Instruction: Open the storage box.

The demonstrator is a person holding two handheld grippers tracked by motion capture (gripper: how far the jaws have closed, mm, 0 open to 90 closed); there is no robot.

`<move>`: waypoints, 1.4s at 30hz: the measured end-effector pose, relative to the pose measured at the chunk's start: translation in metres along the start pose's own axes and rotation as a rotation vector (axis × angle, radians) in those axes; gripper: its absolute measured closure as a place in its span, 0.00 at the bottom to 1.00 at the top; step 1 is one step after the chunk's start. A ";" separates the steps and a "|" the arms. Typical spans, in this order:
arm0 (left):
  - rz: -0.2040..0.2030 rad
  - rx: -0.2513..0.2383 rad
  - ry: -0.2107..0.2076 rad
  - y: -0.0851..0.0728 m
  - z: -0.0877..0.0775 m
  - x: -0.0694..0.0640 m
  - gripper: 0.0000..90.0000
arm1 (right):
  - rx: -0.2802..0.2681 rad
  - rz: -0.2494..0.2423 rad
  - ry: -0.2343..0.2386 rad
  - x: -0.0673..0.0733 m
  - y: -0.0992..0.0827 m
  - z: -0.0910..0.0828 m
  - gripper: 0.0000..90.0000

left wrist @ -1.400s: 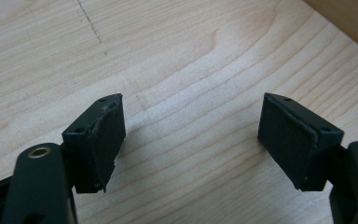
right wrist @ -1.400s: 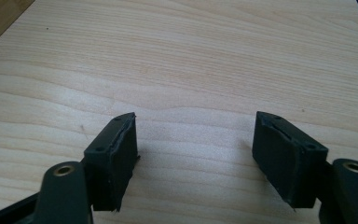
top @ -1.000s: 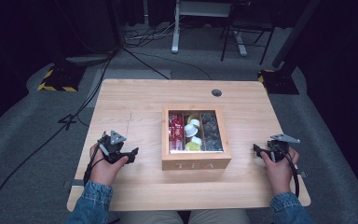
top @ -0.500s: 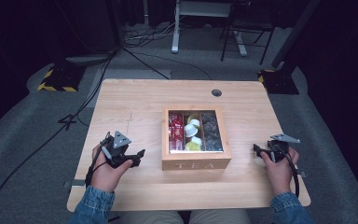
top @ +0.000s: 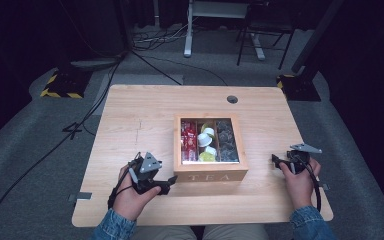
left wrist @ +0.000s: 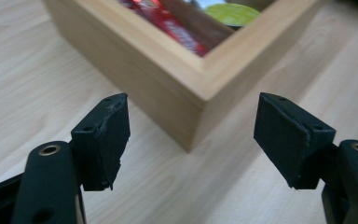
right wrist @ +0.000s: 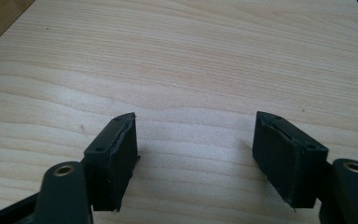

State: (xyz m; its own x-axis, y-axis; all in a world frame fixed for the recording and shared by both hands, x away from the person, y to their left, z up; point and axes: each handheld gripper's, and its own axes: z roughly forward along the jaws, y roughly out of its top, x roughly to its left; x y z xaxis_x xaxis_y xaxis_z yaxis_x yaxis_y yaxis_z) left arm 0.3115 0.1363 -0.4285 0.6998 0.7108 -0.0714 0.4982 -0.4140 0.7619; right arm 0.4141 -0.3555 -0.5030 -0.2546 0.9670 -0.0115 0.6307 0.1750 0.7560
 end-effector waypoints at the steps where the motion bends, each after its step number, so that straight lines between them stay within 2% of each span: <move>1: 0.007 0.004 0.001 0.000 0.001 -0.001 0.30 | 0.000 0.000 0.000 0.000 0.000 0.000 0.34; 10: 0.024 0.029 -0.013 -0.008 0.025 -0.009 0.32 | 0.000 0.000 0.000 0.000 0.000 0.000 0.34; 11: 0.020 0.033 -0.015 -0.009 0.028 -0.010 0.35 | 0.000 0.000 0.000 0.000 0.000 0.000 0.34; 15: 0.038 0.056 0.015 -0.013 0.036 -0.010 0.42 | 0.000 0.000 0.000 0.000 0.000 0.000 0.34; 19: 0.034 0.048 0.034 -0.014 0.036 -0.009 0.48 | 0.000 0.000 0.000 0.000 0.000 0.000 0.34; 21: 0.033 0.015 0.047 -0.013 0.033 -0.007 0.55 | 0.000 -0.002 0.002 0.000 0.000 0.000 0.34; 24: 0.040 0.000 0.060 -0.012 0.031 -0.006 0.63 | 0.000 -0.005 0.004 0.000 0.000 0.000 0.33; 33: 0.054 -0.015 0.059 -0.010 0.023 -0.005 0.74 | 0.001 -0.006 0.005 0.000 0.000 0.000 0.33; 37: 0.055 -0.012 0.061 -0.010 0.023 -0.005 0.74 | 0.004 -0.010 0.008 0.001 0.000 0.000 0.33; 39: 0.053 -0.011 0.057 -0.009 0.022 -0.004 0.75 | 0.000 -0.022 0.018 0.002 0.000 0.000 0.33; 41: 0.050 -0.011 0.047 -0.008 0.022 -0.004 0.76 | 0.038 -0.088 0.024 0.008 0.005 -0.007 0.34; 42: 0.049 -0.008 0.048 -0.007 0.022 -0.004 0.76 | 0.024 -0.113 0.021 0.011 0.007 -0.012 0.34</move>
State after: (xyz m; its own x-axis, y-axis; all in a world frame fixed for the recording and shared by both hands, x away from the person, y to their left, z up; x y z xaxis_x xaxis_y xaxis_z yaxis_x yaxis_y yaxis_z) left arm 0.3165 0.1241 -0.4478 0.6980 0.7161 -0.0033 0.4599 -0.4447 0.7686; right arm 0.4070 -0.3460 -0.4904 -0.3404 0.9368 -0.0814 0.6148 0.2872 0.7345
